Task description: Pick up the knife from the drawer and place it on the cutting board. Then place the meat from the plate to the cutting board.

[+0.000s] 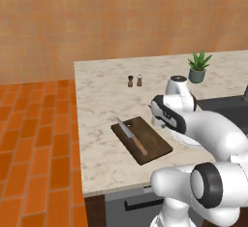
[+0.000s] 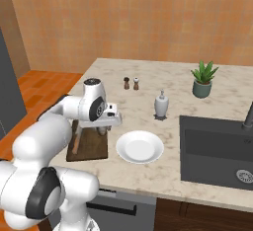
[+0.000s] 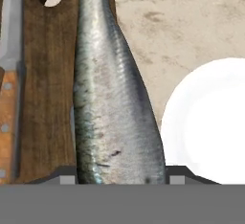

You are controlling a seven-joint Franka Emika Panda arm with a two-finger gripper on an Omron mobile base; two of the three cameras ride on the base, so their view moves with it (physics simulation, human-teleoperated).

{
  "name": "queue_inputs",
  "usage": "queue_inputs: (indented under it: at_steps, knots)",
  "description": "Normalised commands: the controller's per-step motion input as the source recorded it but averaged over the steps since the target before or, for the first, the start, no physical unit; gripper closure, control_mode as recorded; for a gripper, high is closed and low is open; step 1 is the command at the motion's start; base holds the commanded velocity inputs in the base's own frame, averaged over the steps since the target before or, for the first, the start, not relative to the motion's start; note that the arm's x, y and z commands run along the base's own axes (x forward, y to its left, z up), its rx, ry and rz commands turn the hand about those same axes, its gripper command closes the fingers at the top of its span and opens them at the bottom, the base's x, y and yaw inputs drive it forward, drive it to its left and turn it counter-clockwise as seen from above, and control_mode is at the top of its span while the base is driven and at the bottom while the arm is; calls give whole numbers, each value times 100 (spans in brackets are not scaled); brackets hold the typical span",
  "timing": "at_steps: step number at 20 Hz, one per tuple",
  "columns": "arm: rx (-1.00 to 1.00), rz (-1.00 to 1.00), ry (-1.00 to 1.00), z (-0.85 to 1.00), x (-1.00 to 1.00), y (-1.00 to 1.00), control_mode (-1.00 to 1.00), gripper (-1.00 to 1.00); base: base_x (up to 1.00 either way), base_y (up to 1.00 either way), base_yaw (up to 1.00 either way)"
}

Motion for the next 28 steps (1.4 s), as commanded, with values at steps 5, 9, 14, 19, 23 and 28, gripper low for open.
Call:
queue_inputs:
  at_steps: [5,9,14,19,23,28]
  knots:
    - [0,0,0,-33,3,36,-100,100,0,0,0]
    - [0,0,0,-32,0,41,-100,100,0,0,0]
    - [0,0,0,-37,0,29,-100,100,0,0,0]
    - [0,0,0,-30,0,13,-100,-100,0,0,0]
    - [0,0,0,-7,0,0,-100,-100,0,0,0]
    - [0,0,-2,5,0,0,-100,-100,0,0,0]
